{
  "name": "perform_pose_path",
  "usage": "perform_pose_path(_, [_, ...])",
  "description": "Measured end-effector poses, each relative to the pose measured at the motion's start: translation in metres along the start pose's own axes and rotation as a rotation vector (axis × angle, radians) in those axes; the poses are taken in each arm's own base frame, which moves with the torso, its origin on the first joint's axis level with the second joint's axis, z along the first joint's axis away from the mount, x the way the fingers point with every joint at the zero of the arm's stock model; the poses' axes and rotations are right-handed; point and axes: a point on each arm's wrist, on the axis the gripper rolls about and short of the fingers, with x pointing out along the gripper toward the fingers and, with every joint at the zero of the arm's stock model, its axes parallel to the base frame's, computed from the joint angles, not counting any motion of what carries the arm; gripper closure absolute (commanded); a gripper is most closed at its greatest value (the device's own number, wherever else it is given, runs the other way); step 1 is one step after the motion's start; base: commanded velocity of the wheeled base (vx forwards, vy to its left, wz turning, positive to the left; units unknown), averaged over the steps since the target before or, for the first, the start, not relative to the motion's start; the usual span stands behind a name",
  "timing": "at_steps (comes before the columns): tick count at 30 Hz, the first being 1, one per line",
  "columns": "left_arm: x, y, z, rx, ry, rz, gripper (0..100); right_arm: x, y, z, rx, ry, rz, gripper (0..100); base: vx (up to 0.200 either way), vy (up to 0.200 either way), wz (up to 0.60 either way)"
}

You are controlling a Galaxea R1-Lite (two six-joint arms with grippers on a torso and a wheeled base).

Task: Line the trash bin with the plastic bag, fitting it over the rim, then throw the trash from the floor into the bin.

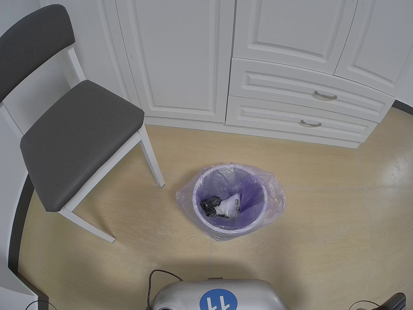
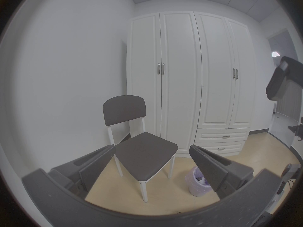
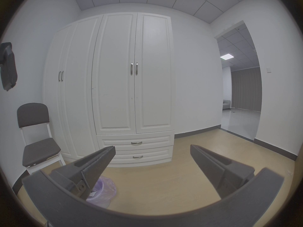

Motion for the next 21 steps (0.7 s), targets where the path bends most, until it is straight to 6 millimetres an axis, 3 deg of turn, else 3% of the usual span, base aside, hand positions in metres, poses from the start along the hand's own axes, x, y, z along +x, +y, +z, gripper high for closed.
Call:
perform_pose_path(10, [-0.013,0.003,-0.037,-0.003,0.000,-0.007,0,-0.002,0.001,0.007,0.040,-0.081,0.045,0,0.000,0.000,0.00])
perform_pose_path(21, [-0.015,0.003,-0.045,-0.010,-0.031,0.000,0,0.005,0.005,0.009,0.087,-0.285,0.124,0,0.000,0.000,0.00])
